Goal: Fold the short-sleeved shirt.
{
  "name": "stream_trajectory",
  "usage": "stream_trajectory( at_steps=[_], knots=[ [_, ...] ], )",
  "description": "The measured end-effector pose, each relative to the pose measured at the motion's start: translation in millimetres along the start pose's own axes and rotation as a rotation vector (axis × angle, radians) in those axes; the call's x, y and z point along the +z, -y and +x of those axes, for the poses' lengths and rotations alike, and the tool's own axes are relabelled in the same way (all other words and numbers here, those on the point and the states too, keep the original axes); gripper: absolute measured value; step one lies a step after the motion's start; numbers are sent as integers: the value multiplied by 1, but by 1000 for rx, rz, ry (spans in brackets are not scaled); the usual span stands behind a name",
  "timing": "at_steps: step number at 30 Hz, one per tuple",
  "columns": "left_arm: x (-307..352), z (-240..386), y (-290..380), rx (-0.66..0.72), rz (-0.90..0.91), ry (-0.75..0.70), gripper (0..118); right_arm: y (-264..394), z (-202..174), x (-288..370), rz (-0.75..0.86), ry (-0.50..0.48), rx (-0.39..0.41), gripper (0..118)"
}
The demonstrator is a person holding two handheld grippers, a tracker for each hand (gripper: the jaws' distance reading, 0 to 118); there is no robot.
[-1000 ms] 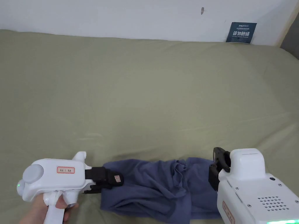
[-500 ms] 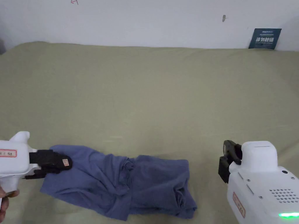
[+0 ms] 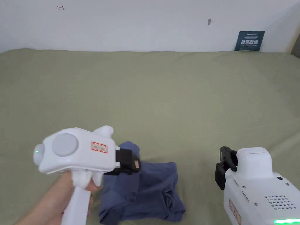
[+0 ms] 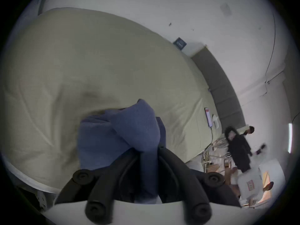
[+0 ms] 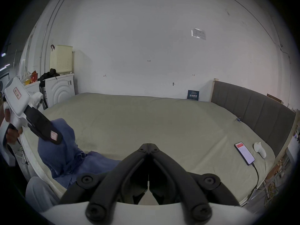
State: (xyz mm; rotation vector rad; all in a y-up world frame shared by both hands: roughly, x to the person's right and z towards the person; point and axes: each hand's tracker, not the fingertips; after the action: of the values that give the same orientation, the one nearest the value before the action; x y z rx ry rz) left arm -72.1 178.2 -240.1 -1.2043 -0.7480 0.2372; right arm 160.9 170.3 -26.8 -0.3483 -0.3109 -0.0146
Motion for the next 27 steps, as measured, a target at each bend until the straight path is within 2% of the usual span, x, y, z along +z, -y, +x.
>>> stream_trajectory(
  at_steps=[2,3,4,5,6,7,9,11,12,13,16,20,24,27],
  knots=[
    [-30,9,1,-27,-29,-10,12,3,6,0,-8,15,-4,0],
    [-45,12,2,-39,-40,-20,22,4,9,0,-13,21,-8,0],
    [-57,14,3,-65,-45,-41,66,6,12,0,-18,25,-12,0],
    [-69,15,5,-98,-40,-45,105,7,15,0,-24,34,-14,0],
    [-75,15,7,-86,-57,-43,118,9,18,0,-28,42,-15,0],
    [-77,14,8,-82,-68,-37,115,9,21,1,-32,47,-17,0],
    [-64,11,12,-54,-15,41,100,11,26,2,-37,58,-24,0],
    [-50,2,12,-14,11,64,77,12,29,0,-43,67,-35,0],
    [-35,-1,12,-10,40,103,53,13,30,-1,-46,64,-46,0],
    [-27,-8,13,-5,60,140,1,12,31,-2,-47,61,-57,0],
    [-13,-26,16,37,94,218,0,12,28,-2,-43,59,-63,0],
    [-31,-38,21,71,11,328,0,12,22,-4,-45,48,-61,0],
    [-77,-44,30,112,-93,444,0,15,19,-5,-60,38,-51,0],
    [-115,-50,42,88,-137,420,0,20,19,-6,-80,36,-43,0]
  ],
)
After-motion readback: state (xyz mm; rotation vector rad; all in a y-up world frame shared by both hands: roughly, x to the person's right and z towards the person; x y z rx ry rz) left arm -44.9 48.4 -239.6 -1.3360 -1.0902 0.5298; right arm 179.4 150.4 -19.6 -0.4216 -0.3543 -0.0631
